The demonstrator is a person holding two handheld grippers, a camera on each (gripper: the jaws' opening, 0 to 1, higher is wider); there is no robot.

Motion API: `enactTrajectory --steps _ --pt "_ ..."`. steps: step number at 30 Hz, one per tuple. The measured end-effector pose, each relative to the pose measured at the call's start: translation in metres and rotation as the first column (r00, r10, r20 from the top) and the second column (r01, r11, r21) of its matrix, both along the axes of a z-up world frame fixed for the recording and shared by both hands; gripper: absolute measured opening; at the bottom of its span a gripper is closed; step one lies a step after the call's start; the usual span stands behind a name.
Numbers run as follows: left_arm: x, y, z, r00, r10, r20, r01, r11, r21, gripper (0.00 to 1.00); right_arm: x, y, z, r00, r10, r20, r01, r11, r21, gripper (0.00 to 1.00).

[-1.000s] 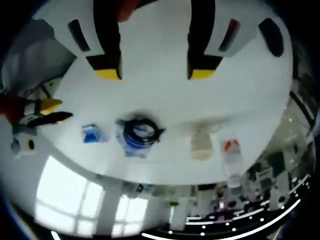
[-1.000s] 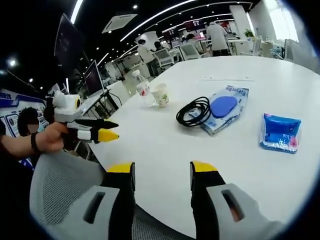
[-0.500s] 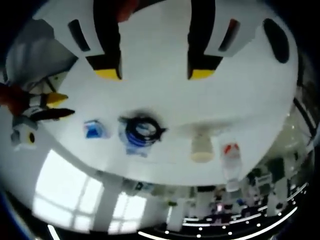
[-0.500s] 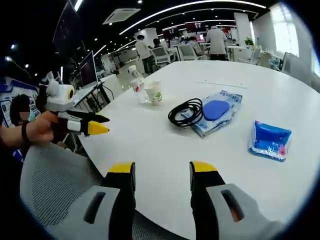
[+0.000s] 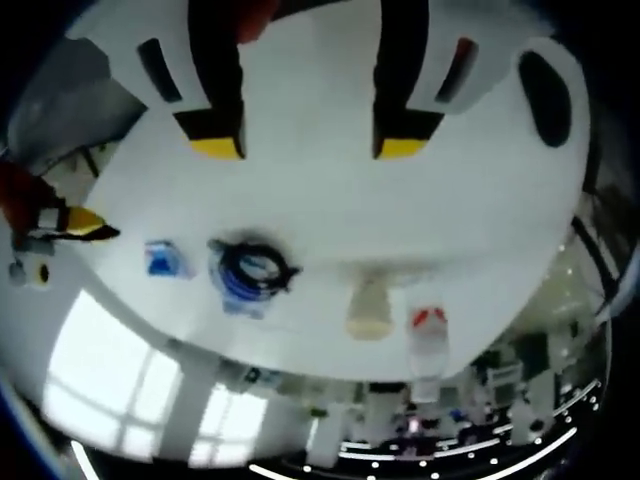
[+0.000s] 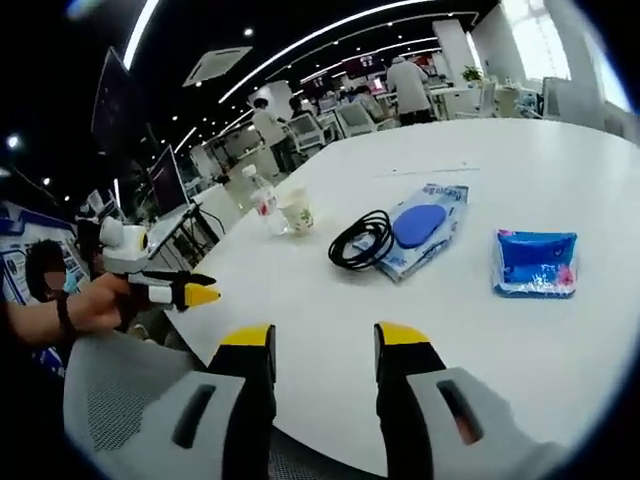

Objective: Arrange the tabletop items into an orderly group along one side of the table until the central work area is clear of visible clutter.

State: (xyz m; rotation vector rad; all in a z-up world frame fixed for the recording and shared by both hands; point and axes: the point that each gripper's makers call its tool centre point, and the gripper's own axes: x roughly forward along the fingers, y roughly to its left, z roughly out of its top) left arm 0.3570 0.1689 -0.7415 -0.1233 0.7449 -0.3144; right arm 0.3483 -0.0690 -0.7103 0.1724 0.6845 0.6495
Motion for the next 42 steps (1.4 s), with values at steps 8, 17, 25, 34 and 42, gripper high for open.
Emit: enactTrajectory --steps 8,17,25,34,42 --pt "-0.001 -0.003 -0.015 0.995 -0.098 -0.034 0.102 0.987 0.125 0.48 -0.001 0.001 -0.008 0.999 0.017 -0.048 -0.016 1.0 0.02 0.4" --pt "-0.008 -0.006 -0.02 0.995 -0.075 -0.062 0.084 0.985 0.152 0.5 0.002 -0.007 -0.012 0.997 0.026 -0.068 -0.027 1.0 -0.004 0.42" --pt "-0.01 -0.024 -0.013 0.992 -0.114 -0.06 0.118 0.99 0.075 0.5 0.067 -0.002 -0.004 0.999 -0.026 -0.025 0.025 0.999 -0.044 0.43" --pt "-0.005 -0.029 -0.017 0.99 -0.125 -0.07 0.126 0.992 0.015 0.5 0.137 0.032 -0.004 0.999 -0.031 0.043 0.035 0.995 -0.098 0.43" --pt "-0.004 -0.019 -0.007 0.997 -0.053 -0.065 0.049 0.997 -0.061 0.49 0.172 0.058 -0.035 0.999 0.033 0.035 -0.025 0.978 -0.205 0.44"
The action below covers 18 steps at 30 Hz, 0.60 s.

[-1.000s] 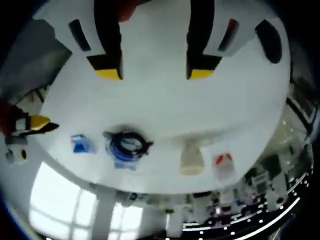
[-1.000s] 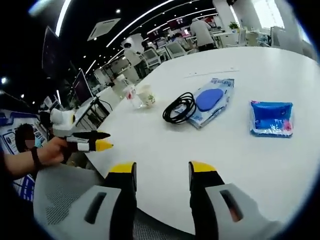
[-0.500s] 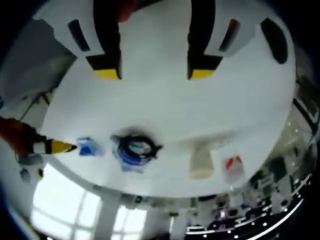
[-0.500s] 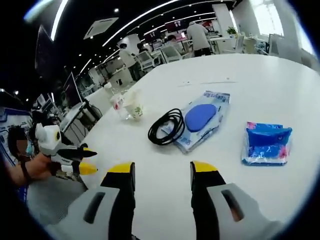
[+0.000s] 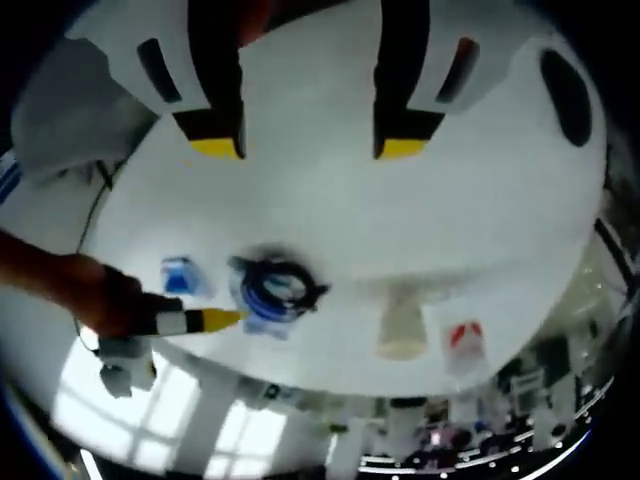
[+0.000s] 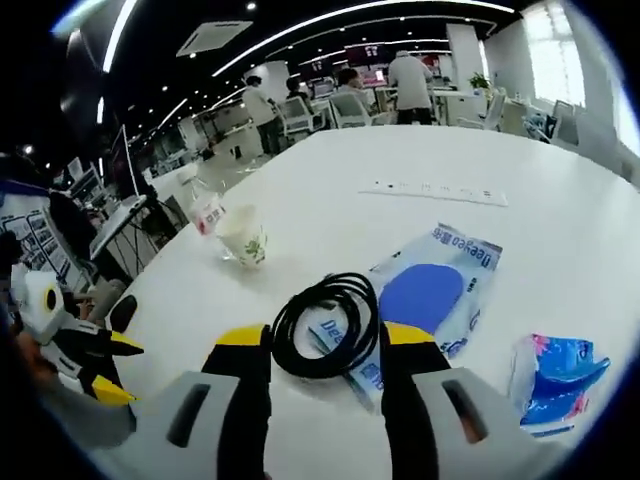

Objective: Arrange the tabletop items into an orderly group along one side of the table until the central work area is clear of visible clutter.

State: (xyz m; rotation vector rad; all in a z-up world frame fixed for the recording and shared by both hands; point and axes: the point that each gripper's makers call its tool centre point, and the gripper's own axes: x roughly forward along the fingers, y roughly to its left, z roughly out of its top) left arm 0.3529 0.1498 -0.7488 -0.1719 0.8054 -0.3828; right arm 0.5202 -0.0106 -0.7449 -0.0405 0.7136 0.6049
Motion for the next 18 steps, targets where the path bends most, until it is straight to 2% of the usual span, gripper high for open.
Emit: enactTrajectory --steps 2,5,8,9,10,11,12,15,18 --pt "0.005 0.004 0.005 0.999 0.041 0.018 -0.04 0.999 -0.03 0.49 0.011 -0.002 -0.006 1.0 -0.012 0.004 0.012 0.999 -0.04 0.48" --pt "0.007 0.006 0.007 0.998 0.067 0.017 -0.066 0.995 -0.072 0.49 0.025 0.001 -0.017 1.0 -0.013 -0.009 0.013 0.999 -0.052 0.48" --pt "0.007 0.006 0.01 0.997 0.07 0.033 -0.068 0.996 -0.066 0.49 0.032 0.003 -0.031 0.999 -0.004 -0.034 0.002 0.997 -0.081 0.48" --pt "0.009 0.009 0.011 0.996 0.07 0.048 -0.068 0.997 -0.034 0.49 0.034 0.003 -0.033 0.999 -0.005 -0.036 0.001 0.996 -0.086 0.47" --pt "0.012 0.015 0.012 0.995 0.052 0.081 -0.056 0.997 0.053 0.49 0.037 0.005 -0.036 0.999 -0.002 -0.035 -0.001 0.996 -0.089 0.46" --pt "0.012 0.016 0.012 0.996 0.017 0.093 -0.027 0.994 0.107 0.49 0.042 0.009 -0.039 0.999 0.005 -0.032 -0.008 0.996 -0.092 0.44" --pt "0.012 0.014 0.014 0.994 -0.012 0.105 -0.002 0.991 0.131 0.49 0.046 0.012 -0.042 1.0 0.024 -0.019 -0.026 0.994 -0.108 0.44" --pt "0.011 0.007 0.016 0.994 -0.01 0.11 -0.001 0.995 0.096 0.51 0.039 0.018 -0.048 0.997 0.073 -0.032 -0.077 0.985 -0.152 0.44" --pt "0.011 0.008 0.013 0.994 -0.036 0.106 0.021 0.99 0.139 0.53 0.041 0.023 -0.057 0.993 0.107 -0.04 -0.113 0.977 -0.181 0.44"
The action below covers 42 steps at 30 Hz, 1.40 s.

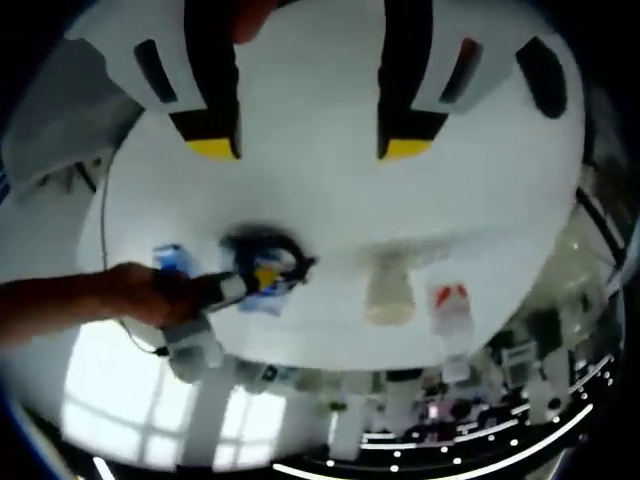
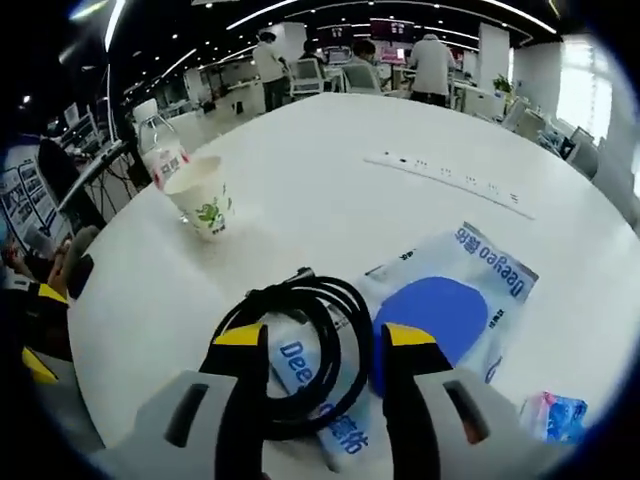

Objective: Arrange the tabletop items into an orderly group along one side of the table until the central work area is clear of visible clutter.

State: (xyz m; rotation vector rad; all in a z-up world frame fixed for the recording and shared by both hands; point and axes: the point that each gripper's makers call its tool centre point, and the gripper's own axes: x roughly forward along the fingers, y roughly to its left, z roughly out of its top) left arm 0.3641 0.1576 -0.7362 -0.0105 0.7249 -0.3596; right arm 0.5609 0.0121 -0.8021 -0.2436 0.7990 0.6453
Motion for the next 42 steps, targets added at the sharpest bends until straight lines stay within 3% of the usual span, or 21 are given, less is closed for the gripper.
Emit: enactTrajectory --steps 3,6,9,10,12,19,21,24,28,31,35,42 --pt "0.002 0.0 -0.001 1.0 0.002 -0.001 -0.002 1.0 -0.014 0.56 0.002 0.001 -0.011 1.0 0.014 -0.01 -0.014 1.0 -0.021 0.44" --pt "0.001 0.0 -0.004 1.0 0.004 -0.014 -0.004 1.0 -0.018 0.59 0.003 0.0 -0.009 1.0 0.002 0.0 -0.002 1.0 -0.026 0.38" --pt "0.0 0.001 -0.006 1.0 0.009 -0.024 -0.009 1.0 -0.025 0.62 0.002 -0.004 -0.011 1.0 -0.001 -0.002 0.001 0.999 -0.044 0.19" --pt "0.0 0.0 -0.006 1.0 0.009 -0.025 -0.01 1.0 -0.03 0.62 -0.005 -0.006 -0.018 0.999 0.011 -0.051 -0.014 0.998 -0.054 0.17" --pt "-0.001 -0.001 -0.007 0.999 0.012 -0.032 -0.013 0.999 -0.042 0.62 -0.006 -0.006 -0.016 0.999 -0.01 -0.032 0.009 1.0 -0.029 0.17" --pt "0.0 0.001 -0.01 0.998 0.028 -0.055 -0.031 0.998 -0.058 0.62 -0.007 -0.003 -0.012 0.999 0.026 -0.031 -0.027 0.999 -0.037 0.1" --pt "-0.001 0.001 -0.01 0.998 0.033 -0.061 -0.037 0.997 -0.065 0.62 -0.01 0.001 -0.005 0.999 0.023 -0.024 -0.022 1.0 0.015 0.09" --pt "0.001 0.003 -0.01 0.997 0.043 -0.063 -0.047 0.996 -0.073 0.61 -0.016 0.004 0.005 0.999 0.053 0.002 -0.053 0.998 0.016 0.08" --pt "0.002 0.004 -0.01 0.997 0.052 -0.063 -0.057 0.995 -0.078 0.61 -0.027 0.011 0.029 0.996 0.081 0.045 -0.082 0.996 0.029 0.07" --pt "0.003 0.003 -0.007 0.997 0.058 -0.054 -0.063 0.994 -0.092 0.6 -0.033 0.023 0.053 0.992 0.087 0.091 -0.097 0.99 0.106 0.07" --pt "0.004 0.003 -0.006 0.997 0.059 -0.051 -0.063 0.993 -0.095 0.6 -0.038 0.028 0.075 0.988 0.09 0.128 -0.106 0.986 0.125 0.06" --pt "0.004 0.003 -0.002 0.998 0.053 -0.035 -0.056 0.994 -0.096 0.6 -0.042 0.019 0.1 0.983 0.065 0.171 -0.094 0.981 0.169 0.06"
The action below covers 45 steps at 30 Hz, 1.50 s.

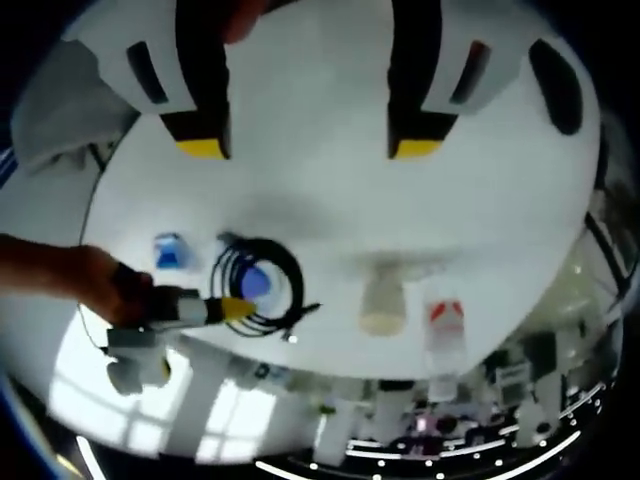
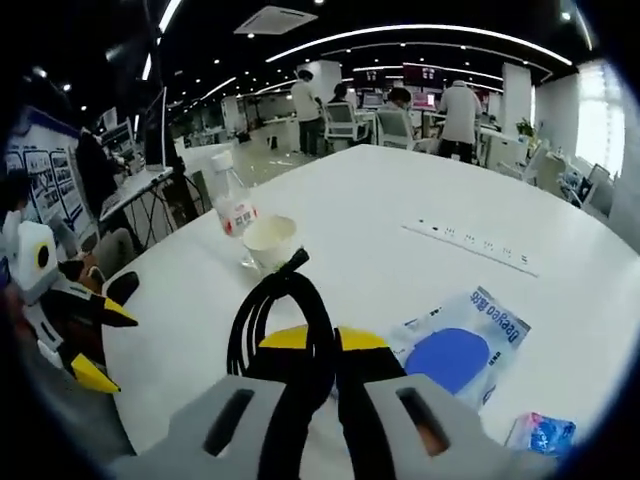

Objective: Arrange the tabletop items into an orderly group along one side of the table until the central work area is clear of visible clutter.

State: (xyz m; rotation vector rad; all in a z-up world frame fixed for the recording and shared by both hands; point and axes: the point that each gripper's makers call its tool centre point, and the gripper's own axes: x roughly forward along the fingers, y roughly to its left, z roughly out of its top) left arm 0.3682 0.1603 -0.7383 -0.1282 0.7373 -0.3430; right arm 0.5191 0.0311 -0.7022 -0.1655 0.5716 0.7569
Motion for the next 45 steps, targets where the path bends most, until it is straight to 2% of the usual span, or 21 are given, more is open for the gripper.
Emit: enactTrajectory --steps 3,10,14,21,26,28,42,45 --pt "-0.001 0.002 -0.002 1.0 -0.012 0.002 0.012 0.999 0.035 0.63 -0.004 -0.016 0.008 0.999 -0.029 0.017 0.029 1.0 0.003 0.07" --pt "-0.001 0.0 -0.003 1.0 -0.022 -0.001 0.022 0.999 0.041 0.66 -0.016 -0.066 0.017 0.991 -0.133 0.023 0.132 0.991 0.023 0.07" --pt "-0.002 -0.002 -0.004 1.0 -0.027 -0.008 0.027 0.999 0.037 0.67 -0.029 -0.101 0.012 0.978 -0.207 0.01 0.207 0.978 0.023 0.07" --pt "-0.004 -0.007 -0.008 0.999 -0.047 -0.021 0.048 0.998 0.039 0.67 -0.051 -0.142 0.002 0.953 -0.302 -0.034 0.303 0.952 0.039 0.08" --pt "-0.005 -0.008 -0.009 0.998 -0.052 -0.028 0.053 0.998 0.036 0.67 -0.063 -0.16 -0.014 0.943 -0.33 -0.048 0.33 0.944 0.005 0.09" --pt "-0.005 -0.008 -0.009 0.998 -0.05 -0.029 0.051 0.998 0.032 0.67 -0.068 -0.165 -0.023 0.933 -0.349 -0.083 0.351 0.936 0.009 0.08" --pt "-0.007 -0.009 -0.011 0.998 -0.047 -0.045 0.048 0.999 0.018 0.65 -0.084 -0.172 -0.047 0.912 -0.382 -0.147 0.386 0.923 -0.007 0.08" --pt "-0.007 -0.008 -0.011 0.998 -0.044 -0.047 0.045 0.999 0.015 0.65 -0.086 -0.174 -0.05 0.915 -0.377 -0.147 0.378 0.926 -0.022 0.08"
